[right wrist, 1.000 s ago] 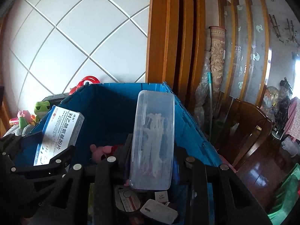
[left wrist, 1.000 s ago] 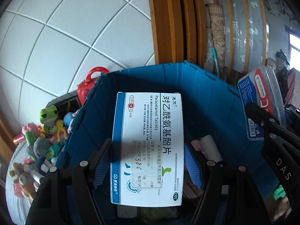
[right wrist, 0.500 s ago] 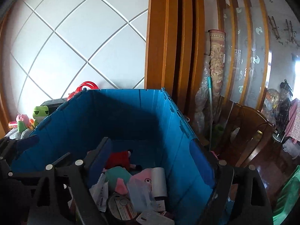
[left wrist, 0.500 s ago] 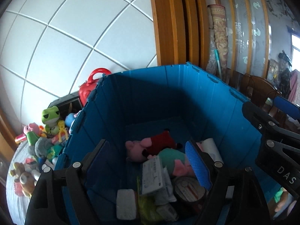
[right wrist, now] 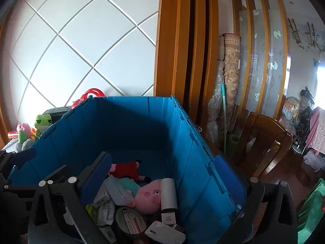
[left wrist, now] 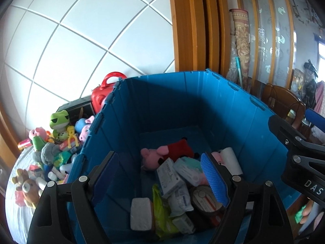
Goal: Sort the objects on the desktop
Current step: 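Open both grippers to drop the box and case into the bin, then move both open grippers back from the bin to the pile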
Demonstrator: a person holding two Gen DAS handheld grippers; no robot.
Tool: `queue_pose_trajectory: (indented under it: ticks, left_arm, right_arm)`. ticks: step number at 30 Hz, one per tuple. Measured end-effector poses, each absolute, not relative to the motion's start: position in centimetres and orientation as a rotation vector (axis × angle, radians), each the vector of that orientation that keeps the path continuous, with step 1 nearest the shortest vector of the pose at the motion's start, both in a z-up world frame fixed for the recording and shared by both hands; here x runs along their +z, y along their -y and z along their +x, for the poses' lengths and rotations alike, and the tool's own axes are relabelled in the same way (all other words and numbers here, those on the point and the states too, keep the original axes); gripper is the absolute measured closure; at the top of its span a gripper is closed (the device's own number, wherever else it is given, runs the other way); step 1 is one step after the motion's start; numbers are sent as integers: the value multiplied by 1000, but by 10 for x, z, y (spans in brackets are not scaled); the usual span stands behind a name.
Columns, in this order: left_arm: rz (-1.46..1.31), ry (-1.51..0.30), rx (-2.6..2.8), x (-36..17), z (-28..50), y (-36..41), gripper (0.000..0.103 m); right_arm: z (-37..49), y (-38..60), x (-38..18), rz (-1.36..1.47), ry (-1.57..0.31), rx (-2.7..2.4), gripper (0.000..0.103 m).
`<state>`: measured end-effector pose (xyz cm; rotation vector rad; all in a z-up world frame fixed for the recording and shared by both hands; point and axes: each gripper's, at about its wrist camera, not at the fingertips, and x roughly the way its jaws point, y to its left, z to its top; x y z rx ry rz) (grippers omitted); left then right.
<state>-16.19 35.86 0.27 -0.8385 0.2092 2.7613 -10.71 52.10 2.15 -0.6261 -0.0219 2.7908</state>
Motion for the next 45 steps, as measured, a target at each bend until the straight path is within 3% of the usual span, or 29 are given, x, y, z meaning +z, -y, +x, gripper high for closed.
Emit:
queue_pose_trajectory:
  ticks: [13, 26, 34, 45]
  left_arm:
    - [-804, -89, 2858, 18, -152, -294, 19]
    - [-772, 31, 3022, 22, -139, -158, 18]
    - [-916, 53, 3104, -9, -138, -36, 18]
    - [-1207, -44, 3095, -96, -149, 92, 18]
  right_arm:
    - [-108, -483, 30, -611, 43, 2847, 0]
    - [-116, -371, 49, -517, 66, 3027, 0]
    - [-120, -245, 48, -503, 91, 3172, 0]
    - [-154, -105, -36, -853, 76, 3181, 0]
